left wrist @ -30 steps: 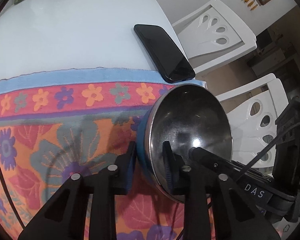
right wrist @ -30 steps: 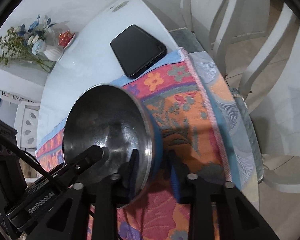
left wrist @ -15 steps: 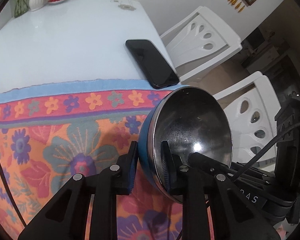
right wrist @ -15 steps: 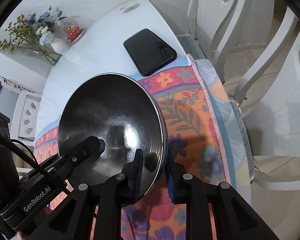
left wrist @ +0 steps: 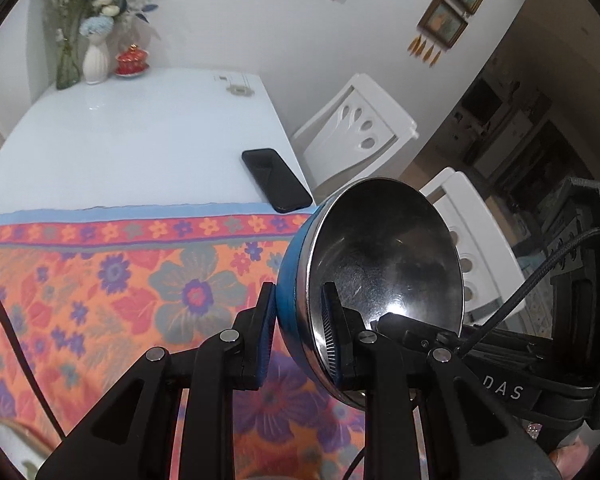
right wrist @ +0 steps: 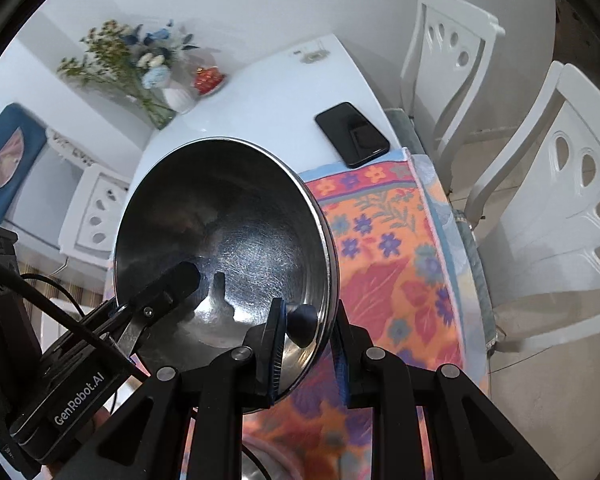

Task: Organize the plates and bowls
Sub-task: 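Lift and carry the blue bowl with both grippers over the red bowl, then lower the blue bowl into the red steel bowl with both grippers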

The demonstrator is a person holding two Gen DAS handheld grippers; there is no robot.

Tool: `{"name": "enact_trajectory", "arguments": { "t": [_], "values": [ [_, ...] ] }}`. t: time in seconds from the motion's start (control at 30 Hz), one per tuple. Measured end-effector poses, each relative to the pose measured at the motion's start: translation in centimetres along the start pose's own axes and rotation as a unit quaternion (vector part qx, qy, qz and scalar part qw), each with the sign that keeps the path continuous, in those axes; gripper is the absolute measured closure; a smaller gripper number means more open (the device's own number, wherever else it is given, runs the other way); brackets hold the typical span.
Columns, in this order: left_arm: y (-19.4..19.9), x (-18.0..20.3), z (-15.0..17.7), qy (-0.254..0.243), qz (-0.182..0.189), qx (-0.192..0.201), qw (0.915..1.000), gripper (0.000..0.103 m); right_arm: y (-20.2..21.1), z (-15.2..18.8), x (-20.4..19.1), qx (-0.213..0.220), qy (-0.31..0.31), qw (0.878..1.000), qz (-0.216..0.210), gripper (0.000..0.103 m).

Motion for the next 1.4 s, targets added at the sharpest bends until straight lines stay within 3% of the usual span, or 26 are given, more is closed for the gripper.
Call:
{"name": "enact_trajectory", "arguments": {
  "t": [0.33, 0.77, 1.03, 1.4],
  "values": [
    [7.6, -1.6, 6.4, 0.013, -0.009, -0.001, 0.9999, 0.084, 3.9, 7.7, -4.6, -0.024, -0.003, 0.999, -0.026, 0.081],
    [8.9, -5.0, 15.0, 0.044, -0.020, -0.059, 0.9971, 0.084, 1.8, 17.0, -5.8, -0.102, -0.034, 0.994, -0.034, 0.081],
    [7.5, -5.9, 17.4, 0.050, -0.024, -0.089, 0.9944, 0.084, -0.1, 19.4, -5.1, -0.140, -0.053, 0.988, -0.026, 0.081],
    [6.4, -5.6, 18.3, 0.019, -0.044, -0.105, 0.9933, 0.084, -1.7, 20.3, -4.5, -0.163, -0.068, 0.984, -0.017, 0.081]
  ]
}}
Point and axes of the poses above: each gripper's, at about its wrist camera, not at the fingertips, and y roughly against the way its jaws point, x to its right, z to its underside, the point moved 1 cm from there along -y, roughly the way its jaws point, and after that the axes turned 6 degrees about y, right-handed, at the moved point
